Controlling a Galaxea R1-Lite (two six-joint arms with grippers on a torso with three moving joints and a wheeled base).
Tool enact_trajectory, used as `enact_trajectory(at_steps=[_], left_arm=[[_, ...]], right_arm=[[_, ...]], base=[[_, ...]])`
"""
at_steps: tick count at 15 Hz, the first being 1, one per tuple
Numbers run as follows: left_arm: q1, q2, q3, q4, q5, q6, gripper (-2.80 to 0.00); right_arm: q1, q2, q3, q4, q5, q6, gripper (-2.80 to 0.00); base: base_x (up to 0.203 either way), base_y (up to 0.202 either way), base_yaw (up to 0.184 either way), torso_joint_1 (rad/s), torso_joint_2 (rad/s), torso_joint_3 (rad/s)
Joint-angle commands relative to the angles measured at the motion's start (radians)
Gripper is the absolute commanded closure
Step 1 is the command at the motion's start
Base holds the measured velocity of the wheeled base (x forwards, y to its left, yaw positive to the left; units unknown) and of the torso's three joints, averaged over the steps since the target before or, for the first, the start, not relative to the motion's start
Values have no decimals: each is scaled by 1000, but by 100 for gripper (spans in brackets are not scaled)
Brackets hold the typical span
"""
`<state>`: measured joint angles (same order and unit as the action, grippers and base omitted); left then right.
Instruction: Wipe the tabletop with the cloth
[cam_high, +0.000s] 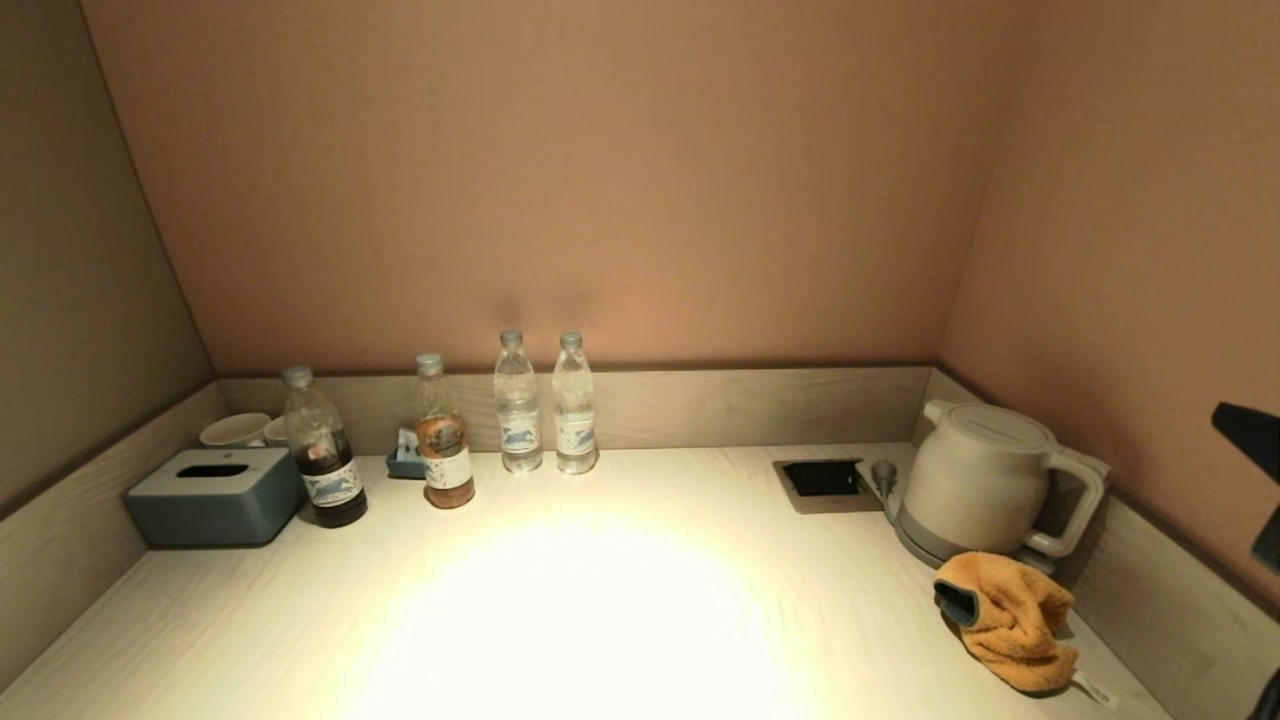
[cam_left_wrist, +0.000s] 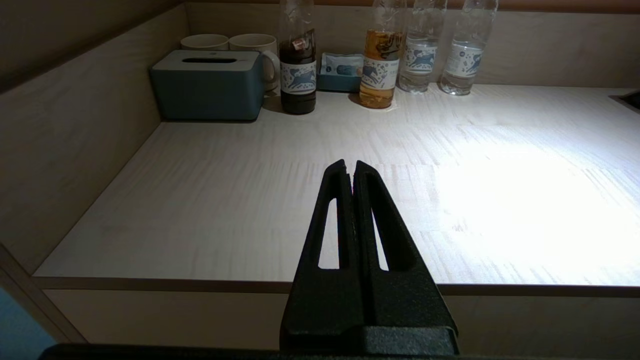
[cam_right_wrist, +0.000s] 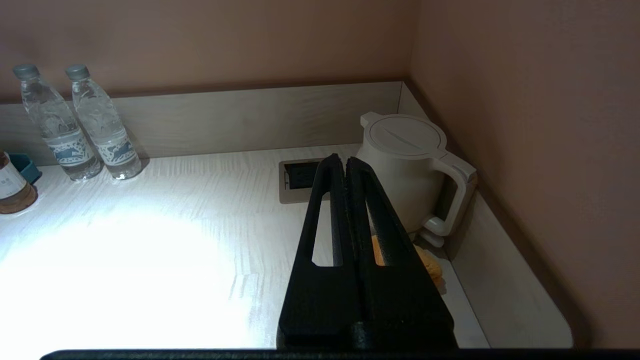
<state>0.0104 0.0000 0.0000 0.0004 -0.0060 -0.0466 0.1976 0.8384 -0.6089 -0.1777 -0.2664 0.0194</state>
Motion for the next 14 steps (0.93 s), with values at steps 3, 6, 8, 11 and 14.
enact_trajectory(at_steps=[3,6,8,11,14], left_arm=[[0,2,0,0,0,-1,0],[0,2,0,0,0,-1,0],[2,2,0,0,0,-1,0],[0,2,0,0,0,-1,0],[0,2,0,0,0,-1,0]], right_arm=[[-6,-161,3,95,-71,-33,0],[-41,-313,13,163,-101,-90,0],[-101,-403,17,222,-109,-140,0],[-127,-462,26,269,-109,-153,0],[-161,-558,71,307,-108,-154,0]], base=[[0,0,0,0,0,0],[0,0,0,0,0,0],[0,0,0,0,0,0],[0,0,0,0,0,0],[0,0,0,0,0,0]])
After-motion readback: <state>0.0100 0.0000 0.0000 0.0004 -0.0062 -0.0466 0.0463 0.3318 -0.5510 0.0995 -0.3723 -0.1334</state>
